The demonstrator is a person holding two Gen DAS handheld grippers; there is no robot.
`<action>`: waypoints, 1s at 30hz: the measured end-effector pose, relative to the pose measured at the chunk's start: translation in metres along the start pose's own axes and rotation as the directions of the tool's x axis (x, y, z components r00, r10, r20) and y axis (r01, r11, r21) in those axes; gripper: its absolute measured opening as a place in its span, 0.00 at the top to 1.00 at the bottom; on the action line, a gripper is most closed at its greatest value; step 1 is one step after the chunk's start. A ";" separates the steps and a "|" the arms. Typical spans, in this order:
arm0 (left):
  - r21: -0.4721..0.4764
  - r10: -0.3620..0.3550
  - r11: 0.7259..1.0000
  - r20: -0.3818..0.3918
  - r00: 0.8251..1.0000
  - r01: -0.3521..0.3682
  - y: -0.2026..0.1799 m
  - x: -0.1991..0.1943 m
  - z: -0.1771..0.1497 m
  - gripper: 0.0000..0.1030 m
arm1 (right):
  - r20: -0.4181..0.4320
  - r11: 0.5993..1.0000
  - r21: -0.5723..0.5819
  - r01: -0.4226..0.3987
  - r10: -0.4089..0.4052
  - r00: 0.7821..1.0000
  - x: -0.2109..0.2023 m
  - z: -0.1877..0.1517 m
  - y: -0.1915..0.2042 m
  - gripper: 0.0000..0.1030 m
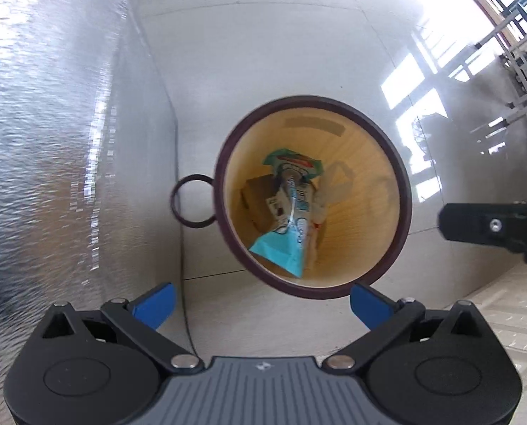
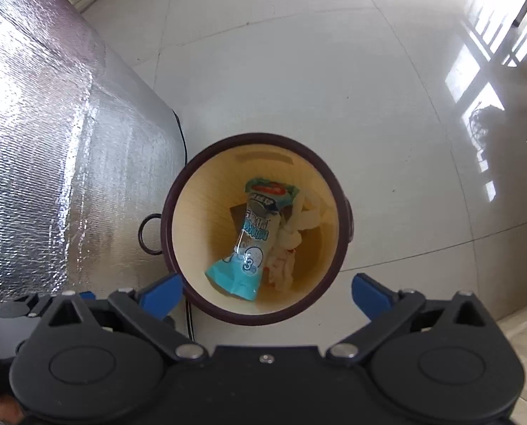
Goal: Collect trash
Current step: 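Move both tools back up to the table of trash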
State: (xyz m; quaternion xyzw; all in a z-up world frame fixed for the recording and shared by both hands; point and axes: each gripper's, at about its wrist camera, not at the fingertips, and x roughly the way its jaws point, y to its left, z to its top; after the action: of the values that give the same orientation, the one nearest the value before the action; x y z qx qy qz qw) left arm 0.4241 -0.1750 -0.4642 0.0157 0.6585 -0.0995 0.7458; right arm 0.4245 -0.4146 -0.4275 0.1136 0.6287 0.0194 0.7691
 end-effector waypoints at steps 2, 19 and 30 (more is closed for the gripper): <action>-0.017 0.008 1.000 0.012 1.000 -0.008 0.003 -0.010 -0.001 0.00 | 0.011 1.000 0.001 -0.002 0.002 1.000 -0.011 -0.002 0.000 0.00; -0.012 0.008 1.000 0.158 0.987 -0.006 -0.009 -0.113 -0.013 0.00 | 0.162 0.998 -0.043 0.055 -0.047 0.986 -0.124 -0.034 -0.002 0.00; 0.013 -0.026 1.000 0.223 0.975 0.024 -0.026 -0.184 -0.045 0.00 | 0.220 0.997 -0.015 0.073 -0.068 0.973 -0.177 -0.069 -0.012 0.00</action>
State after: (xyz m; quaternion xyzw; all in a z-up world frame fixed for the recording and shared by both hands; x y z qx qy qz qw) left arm 0.3546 -0.1703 -0.2863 0.0002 0.5704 -0.1135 0.8135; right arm 0.3191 -0.4466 -0.2721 0.0836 0.5435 -0.0132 0.8351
